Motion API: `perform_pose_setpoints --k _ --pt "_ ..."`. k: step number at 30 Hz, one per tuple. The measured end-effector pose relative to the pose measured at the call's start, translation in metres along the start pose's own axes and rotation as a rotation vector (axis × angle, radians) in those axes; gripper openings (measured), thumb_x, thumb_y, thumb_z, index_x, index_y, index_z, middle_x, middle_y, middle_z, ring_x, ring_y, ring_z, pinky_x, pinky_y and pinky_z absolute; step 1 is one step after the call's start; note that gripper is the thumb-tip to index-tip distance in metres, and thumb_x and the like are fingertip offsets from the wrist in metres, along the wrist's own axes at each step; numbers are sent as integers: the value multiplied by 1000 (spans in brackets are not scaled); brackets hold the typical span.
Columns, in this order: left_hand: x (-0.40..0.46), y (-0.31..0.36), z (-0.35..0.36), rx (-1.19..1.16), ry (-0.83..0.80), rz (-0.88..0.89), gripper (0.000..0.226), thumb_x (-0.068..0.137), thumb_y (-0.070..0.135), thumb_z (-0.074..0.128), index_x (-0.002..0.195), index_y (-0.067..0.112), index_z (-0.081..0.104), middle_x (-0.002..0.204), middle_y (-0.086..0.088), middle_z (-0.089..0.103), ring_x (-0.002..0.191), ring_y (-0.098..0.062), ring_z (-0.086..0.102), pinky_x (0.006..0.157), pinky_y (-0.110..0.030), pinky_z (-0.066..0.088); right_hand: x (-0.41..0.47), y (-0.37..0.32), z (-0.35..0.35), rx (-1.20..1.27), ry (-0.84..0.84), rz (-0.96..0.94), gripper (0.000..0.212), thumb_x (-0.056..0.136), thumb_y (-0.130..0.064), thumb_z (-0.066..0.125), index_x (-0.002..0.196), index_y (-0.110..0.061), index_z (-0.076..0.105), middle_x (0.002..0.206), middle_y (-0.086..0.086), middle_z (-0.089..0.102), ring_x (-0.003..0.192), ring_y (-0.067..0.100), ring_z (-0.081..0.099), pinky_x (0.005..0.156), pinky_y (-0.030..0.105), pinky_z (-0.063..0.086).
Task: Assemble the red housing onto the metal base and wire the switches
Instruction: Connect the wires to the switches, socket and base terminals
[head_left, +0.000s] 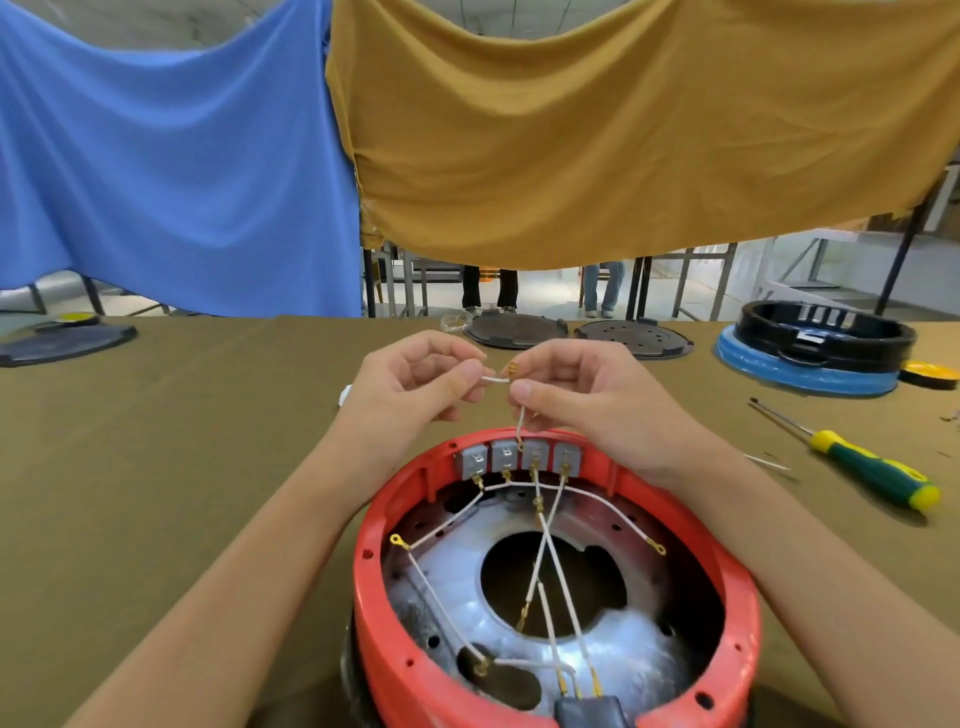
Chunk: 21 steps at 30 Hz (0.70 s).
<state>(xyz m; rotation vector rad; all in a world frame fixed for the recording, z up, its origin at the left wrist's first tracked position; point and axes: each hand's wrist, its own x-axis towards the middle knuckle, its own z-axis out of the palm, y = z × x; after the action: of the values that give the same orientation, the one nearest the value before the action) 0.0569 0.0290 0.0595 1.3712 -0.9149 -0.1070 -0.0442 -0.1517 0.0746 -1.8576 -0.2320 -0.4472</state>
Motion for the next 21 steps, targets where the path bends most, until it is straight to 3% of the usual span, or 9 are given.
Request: perform_pose_setpoints --k 3,9,16,21 --pt "-2 4 1 50 -46 81 15 83 22 70 96 14 70 91 -10 74 80 -13 67 68 -23 54 -2 -2 -2 -110 105 -85 8 89 -7 69 97 -5 70 85 15 71 74 25 69 75 35 61" --pt "-5 8 3 71 -69 154 15 84 17 71 96 9 69 88 -5 74 73 -12 66 63 -20 50 -4 -3 -4 -179 177 -148 6 90 -11 70 96 -11 70 79 13 71 70 26 71 77 44 60" --pt "-5 9 2 75 -59 161 14 82 17 74 93 8 71 84 -5 76 68 -12 67 60 -15 49 -6 -5 -1 -179 100 -189 6 88 -9 71 94 -10 72 84 7 70 75 21 68 69 33 61" --pt "-8 15 6 74 -99 203 13 79 14 77 91 11 73 92 -9 77 69 -14 68 65 -19 53 -5 -3 -2 125 114 -172 13 87 2 68 85 -9 73 81 7 72 78 23 69 74 35 60"
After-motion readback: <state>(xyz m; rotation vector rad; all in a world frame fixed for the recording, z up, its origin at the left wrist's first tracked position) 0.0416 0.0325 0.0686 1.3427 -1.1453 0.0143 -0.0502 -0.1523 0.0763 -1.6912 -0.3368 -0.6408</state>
